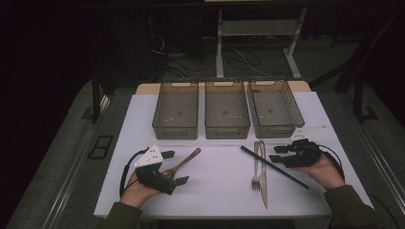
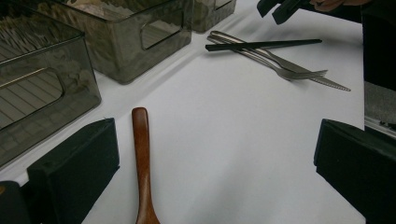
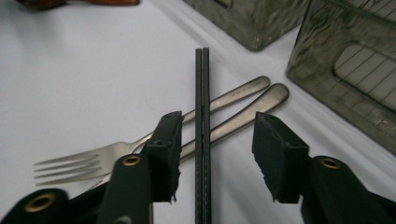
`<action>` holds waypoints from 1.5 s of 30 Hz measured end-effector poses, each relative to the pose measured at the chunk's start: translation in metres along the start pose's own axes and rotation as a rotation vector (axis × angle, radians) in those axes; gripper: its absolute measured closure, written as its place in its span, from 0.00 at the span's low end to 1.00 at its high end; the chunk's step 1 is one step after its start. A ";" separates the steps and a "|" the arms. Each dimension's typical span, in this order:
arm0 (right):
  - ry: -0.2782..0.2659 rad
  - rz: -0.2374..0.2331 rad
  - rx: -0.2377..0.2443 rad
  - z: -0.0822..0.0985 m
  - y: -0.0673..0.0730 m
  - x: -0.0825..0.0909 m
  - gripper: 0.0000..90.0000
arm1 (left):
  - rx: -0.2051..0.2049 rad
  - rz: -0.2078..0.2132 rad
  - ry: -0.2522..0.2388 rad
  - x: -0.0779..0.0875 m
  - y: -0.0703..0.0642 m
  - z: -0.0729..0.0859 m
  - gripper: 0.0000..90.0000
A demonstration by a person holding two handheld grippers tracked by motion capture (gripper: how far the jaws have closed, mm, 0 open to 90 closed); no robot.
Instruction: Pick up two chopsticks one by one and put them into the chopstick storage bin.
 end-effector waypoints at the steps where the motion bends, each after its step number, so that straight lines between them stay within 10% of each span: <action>1: 0.008 0.000 0.003 0.001 0.000 -0.001 0.64 | 0.000 0.000 0.000 0.000 0.000 0.000 0.00; 20: 0.127 -0.026 0.045 0.018 0.006 -0.011 0.89 | 0.004 0.007 0.007 -0.001 -0.001 0.002 0.00; 45: 0.180 -0.010 0.075 0.025 0.006 -0.015 0.91 | 0.003 0.006 0.005 -0.001 -0.001 0.002 0.00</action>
Point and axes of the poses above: each handheld gripper's, and its own axes: x roughly backward along the jaws, z roughly out of its underside, y roughly to its left, the point moved 9 cm from there along -x, roughly forward along the jaws, and after that the axes turned 12 degrees about x, right-handed, at the moved point
